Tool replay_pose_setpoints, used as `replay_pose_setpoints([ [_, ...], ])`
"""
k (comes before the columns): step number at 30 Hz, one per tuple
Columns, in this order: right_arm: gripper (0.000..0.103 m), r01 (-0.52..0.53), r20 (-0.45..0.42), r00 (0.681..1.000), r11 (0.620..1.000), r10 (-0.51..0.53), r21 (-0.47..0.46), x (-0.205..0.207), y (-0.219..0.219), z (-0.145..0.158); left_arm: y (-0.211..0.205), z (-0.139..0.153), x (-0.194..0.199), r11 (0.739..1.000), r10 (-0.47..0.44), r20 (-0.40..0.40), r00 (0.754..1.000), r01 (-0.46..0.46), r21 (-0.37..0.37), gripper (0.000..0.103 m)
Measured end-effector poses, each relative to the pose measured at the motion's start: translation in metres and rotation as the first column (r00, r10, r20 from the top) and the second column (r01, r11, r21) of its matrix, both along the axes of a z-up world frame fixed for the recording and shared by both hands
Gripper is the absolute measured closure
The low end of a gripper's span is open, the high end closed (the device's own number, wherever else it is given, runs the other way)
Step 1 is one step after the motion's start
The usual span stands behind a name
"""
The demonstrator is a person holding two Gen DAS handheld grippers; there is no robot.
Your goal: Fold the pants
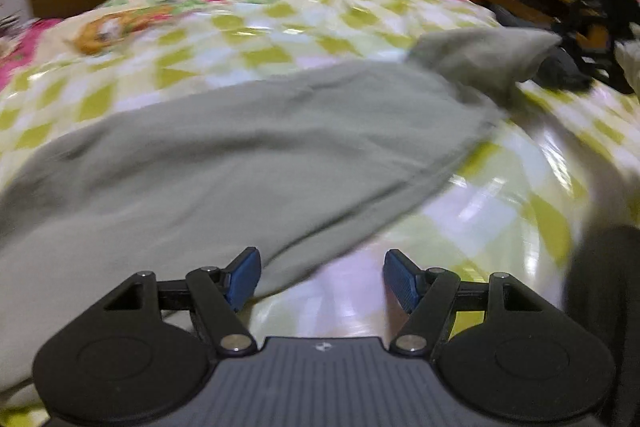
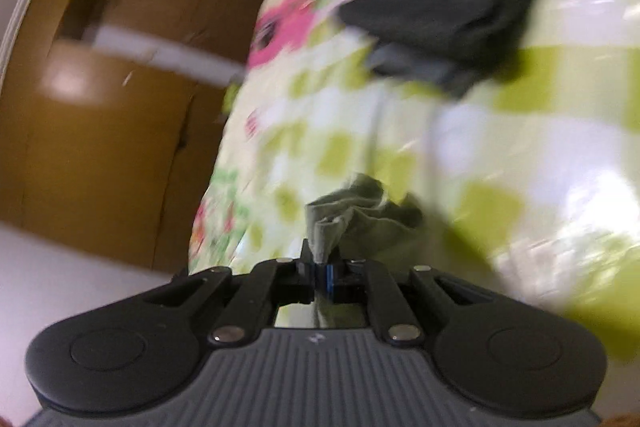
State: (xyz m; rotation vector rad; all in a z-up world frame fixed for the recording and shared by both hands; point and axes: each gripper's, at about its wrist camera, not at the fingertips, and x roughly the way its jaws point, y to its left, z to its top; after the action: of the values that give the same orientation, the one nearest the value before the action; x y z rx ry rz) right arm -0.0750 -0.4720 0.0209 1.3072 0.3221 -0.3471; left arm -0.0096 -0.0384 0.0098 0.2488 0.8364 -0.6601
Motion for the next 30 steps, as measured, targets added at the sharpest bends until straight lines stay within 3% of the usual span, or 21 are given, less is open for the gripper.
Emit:
replay_pose_setpoints([
  [3,0.093,0.046,-0.042,0.998,0.997,-0.049,-0.067,-0.007,-0.013,0.009,-0.016,-0.001,-0.007,0.998,-0.059,-0.026,0.998,0.059,-0.019,0.022],
  [6,0.079,0.107,-0.209,0.967,0.977,-0.146,-0.185,-0.003,-0.023,0.012,-0.024,0.001,-0.016,0.995,-0.093,-0.031,0.995,0.092,-0.021,0.022],
  [7,0.078,0.106,-0.230,0.960,0.970,-0.157,-0.220,-0.005,-0.021,0.014,-0.024,0.003,-0.018,0.995,-0.099,-0.029,0.995,0.099,-0.025,0.022],
  [9,0.078,0.012,-0.197,0.978,0.968,-0.063,-0.252,-0.011,-0.007,0.024,-0.019,0.008,-0.023,0.995,-0.091,-0.018,0.996,0.090,-0.042,0.022],
  [11,0.078,-0.205,-0.185,0.972,0.919,0.148,-0.338,-0.005,0.027,0.045,-0.007,0.012,-0.025,0.997,-0.062,-0.025,0.998,0.060,-0.057,0.022],
  [12,0.078,-0.330,-0.203,0.942,0.854,0.268,-0.404,0.005,0.052,0.056,0.002,0.015,-0.025,0.998,-0.040,-0.023,0.999,0.038,-0.057,0.022],
  [14,0.072,-0.545,-0.260,0.835,0.666,0.485,-0.509,0.024,0.109,0.066,0.020,0.021,-0.027,0.999,0.000,0.000,1.000,0.000,-0.045,0.022],
  [16,0.070,-0.732,-0.340,0.647,0.431,0.682,-0.528,0.049,0.171,0.059,0.038,0.025,-0.026,0.999,0.043,0.036,0.998,-0.042,-0.013,0.022],
  [18,0.070,-0.814,-0.449,0.483,0.198,0.752,-0.545,0.066,0.231,0.044,0.056,0.027,-0.023,0.996,0.080,0.070,0.994,-0.082,0.024,0.022],
  [20,0.071,-0.830,-0.543,0.363,-0.002,0.757,-0.557,0.075,0.279,0.025,0.072,0.027,-0.016,0.991,0.117,0.086,0.989,-0.122,0.052,0.022],
  [21,0.071,-0.827,-0.566,0.328,-0.060,0.756,-0.559,0.068,0.298,0.023,0.078,0.027,-0.014,0.989,0.130,0.092,0.987,-0.136,0.062,0.022],
  [23,0.071,-0.822,-0.599,0.277,-0.137,0.752,-0.552,0.072,0.322,0.011,0.088,0.027,-0.008,0.985,0.147,0.110,0.983,-0.155,0.071,0.022],
  [25,0.071,-0.825,-0.630,0.254,-0.176,0.734,-0.537,0.082,0.336,-0.004,0.092,0.025,-0.004,0.984,0.138,0.124,0.983,-0.150,0.092,0.022],
  [30,0.071,-0.825,-0.655,0.264,-0.186,0.708,-0.534,0.086,0.344,-0.021,0.088,0.009,0.011,0.979,0.126,0.129,0.984,-0.145,0.145,0.022],
])
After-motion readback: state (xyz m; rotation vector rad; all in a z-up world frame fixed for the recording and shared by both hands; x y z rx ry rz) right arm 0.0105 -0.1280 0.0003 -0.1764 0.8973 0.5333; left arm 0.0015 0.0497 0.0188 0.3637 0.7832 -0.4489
